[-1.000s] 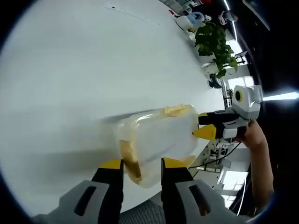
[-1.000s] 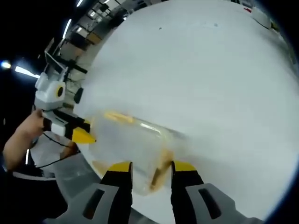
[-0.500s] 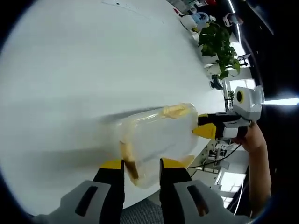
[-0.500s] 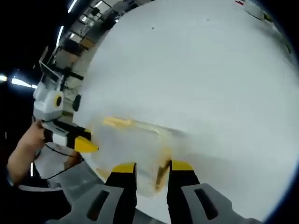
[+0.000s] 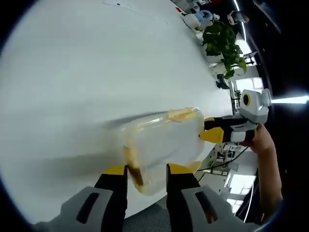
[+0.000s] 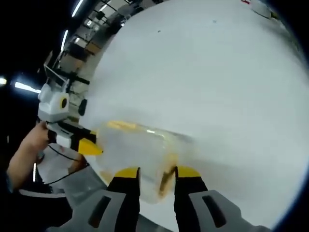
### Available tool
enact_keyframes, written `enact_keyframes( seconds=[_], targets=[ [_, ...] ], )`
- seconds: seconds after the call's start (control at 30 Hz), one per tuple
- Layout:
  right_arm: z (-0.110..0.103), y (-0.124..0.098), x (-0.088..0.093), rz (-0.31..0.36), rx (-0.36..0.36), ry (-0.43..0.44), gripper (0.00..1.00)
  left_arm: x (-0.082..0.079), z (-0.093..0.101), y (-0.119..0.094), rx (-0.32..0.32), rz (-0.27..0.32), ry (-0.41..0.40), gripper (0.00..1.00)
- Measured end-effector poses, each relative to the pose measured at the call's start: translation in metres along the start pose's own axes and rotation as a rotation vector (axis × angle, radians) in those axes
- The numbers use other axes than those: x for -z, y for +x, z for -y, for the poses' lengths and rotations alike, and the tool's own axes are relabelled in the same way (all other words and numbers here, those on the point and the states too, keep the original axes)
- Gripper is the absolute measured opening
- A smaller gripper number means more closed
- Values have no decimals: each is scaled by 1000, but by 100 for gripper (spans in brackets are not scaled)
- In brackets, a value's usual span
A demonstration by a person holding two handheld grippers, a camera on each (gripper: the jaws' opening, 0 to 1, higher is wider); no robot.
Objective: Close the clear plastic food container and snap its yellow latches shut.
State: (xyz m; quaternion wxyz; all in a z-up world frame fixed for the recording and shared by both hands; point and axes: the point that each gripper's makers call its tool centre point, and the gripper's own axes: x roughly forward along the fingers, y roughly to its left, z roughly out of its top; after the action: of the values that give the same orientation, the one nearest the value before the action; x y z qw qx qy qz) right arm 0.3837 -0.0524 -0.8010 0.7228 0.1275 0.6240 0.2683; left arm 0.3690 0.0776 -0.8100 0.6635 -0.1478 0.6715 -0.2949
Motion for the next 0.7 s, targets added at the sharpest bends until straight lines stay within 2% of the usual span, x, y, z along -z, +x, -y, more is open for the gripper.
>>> enact_keyframes(
  seconds=[0.13, 0.47, 0.53, 0.63, 0.7],
  targets=[
    [-7, 3, 3, 4, 3, 3, 24, 8, -3, -8, -8, -19, 7, 30],
    [-6, 4, 2, 21, -19, 6, 26, 11, -5, -15, 0, -19, 17, 32],
    [-8, 4, 2, 34, -38, -33, 26, 16, -5, -15, 4, -36, 87, 34],
    [-9, 5, 2, 48, -44, -50, 27, 22, -1, -14, -3, -50, 109, 36],
    [-9, 5, 0, 58, -40, -55, 27, 17, -3, -15, -8, -45, 129, 37]
  ],
)
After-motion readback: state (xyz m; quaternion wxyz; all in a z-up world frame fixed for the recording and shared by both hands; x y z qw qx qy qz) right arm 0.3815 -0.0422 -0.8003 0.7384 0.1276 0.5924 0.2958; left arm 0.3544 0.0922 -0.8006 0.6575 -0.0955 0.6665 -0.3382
